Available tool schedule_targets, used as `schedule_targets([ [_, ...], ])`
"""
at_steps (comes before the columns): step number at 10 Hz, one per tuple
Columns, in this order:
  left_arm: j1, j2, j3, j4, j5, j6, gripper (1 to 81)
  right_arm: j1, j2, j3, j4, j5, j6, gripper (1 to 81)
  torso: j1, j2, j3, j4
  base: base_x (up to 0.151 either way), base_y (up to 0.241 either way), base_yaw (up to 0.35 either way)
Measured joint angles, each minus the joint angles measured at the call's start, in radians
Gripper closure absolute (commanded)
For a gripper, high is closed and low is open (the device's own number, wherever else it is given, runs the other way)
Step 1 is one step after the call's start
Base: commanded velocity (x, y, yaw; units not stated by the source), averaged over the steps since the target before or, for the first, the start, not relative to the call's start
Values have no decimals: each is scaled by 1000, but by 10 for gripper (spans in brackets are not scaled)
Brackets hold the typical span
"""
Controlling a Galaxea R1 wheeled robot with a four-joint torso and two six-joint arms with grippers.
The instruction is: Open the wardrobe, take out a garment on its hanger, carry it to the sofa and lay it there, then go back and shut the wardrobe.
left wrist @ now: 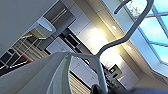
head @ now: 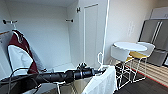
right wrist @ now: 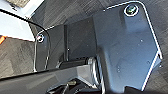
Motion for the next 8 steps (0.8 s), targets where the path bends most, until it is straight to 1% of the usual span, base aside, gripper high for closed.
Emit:
schedule_targets([
  [8, 0, 6, 3, 16, 3, 0, 811, 0, 1, 0, 0, 0, -4, 10, 0, 0, 0, 0, 0, 0, -253],
])
